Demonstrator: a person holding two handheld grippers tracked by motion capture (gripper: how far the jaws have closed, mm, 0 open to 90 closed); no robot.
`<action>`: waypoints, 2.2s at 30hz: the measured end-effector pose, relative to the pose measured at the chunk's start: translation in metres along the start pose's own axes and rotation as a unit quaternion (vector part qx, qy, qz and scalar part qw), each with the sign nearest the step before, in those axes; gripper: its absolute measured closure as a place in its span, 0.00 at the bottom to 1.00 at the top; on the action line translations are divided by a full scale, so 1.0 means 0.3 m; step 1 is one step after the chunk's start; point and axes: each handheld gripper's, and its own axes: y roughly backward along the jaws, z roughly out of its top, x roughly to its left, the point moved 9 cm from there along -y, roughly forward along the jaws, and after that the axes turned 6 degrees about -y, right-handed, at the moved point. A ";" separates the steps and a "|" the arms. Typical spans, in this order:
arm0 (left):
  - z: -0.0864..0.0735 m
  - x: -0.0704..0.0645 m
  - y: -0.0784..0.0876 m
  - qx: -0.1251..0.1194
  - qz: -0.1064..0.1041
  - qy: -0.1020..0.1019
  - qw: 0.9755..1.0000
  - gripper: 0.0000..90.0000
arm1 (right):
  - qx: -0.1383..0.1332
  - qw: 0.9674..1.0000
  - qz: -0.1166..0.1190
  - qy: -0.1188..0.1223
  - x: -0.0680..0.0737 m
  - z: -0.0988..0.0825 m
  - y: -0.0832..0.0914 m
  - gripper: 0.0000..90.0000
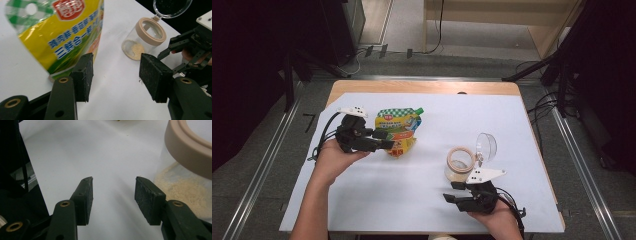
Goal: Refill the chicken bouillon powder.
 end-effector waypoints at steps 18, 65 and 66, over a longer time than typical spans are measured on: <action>-0.031 0.120 0.051 -0.005 0.043 0.020 0.999 0.48 | -0.005 1.000 0.009 0.013 0.018 0.007 -0.014 0.55; 0.066 0.075 -0.086 -0.012 0.026 -0.030 0.999 1.00 | 0.016 0.999 0.030 0.030 0.084 0.043 -0.251 0.56; 0.068 0.072 -0.081 -0.011 0.020 -0.025 0.999 1.00 | 0.015 0.999 0.030 0.029 0.081 0.043 -0.251 0.56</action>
